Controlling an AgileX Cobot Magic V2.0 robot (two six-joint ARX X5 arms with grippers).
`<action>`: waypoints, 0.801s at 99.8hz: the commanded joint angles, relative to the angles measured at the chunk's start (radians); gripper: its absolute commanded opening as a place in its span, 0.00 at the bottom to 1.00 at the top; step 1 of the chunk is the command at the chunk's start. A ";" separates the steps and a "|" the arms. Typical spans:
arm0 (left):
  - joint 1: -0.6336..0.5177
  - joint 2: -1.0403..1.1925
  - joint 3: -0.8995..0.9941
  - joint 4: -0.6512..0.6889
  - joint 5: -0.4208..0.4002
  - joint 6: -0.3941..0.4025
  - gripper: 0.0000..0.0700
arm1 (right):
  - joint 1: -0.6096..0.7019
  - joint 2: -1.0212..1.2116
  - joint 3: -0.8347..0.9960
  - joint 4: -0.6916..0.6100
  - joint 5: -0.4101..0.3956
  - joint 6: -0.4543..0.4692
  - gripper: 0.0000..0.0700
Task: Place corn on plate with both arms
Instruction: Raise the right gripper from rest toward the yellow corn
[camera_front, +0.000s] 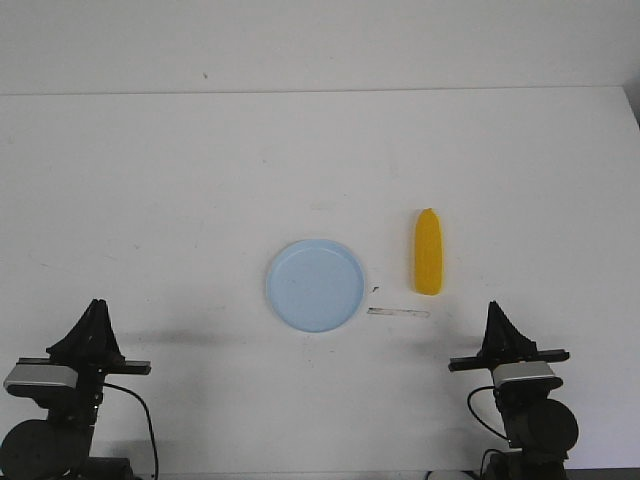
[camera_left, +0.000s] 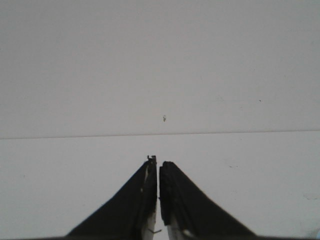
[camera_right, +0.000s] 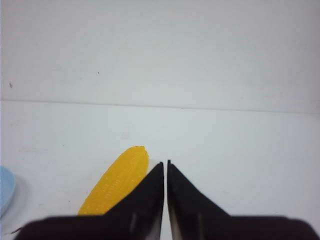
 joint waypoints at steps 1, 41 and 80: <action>0.001 -0.003 0.010 0.010 -0.002 -0.009 0.00 | 0.002 0.002 -0.001 0.013 0.000 -0.004 0.02; 0.001 -0.003 0.010 0.010 -0.003 -0.009 0.00 | 0.001 0.002 -0.001 0.063 0.075 0.027 0.02; 0.001 -0.003 0.010 0.010 -0.002 -0.009 0.00 | 0.002 0.002 0.024 0.248 -0.183 0.368 0.02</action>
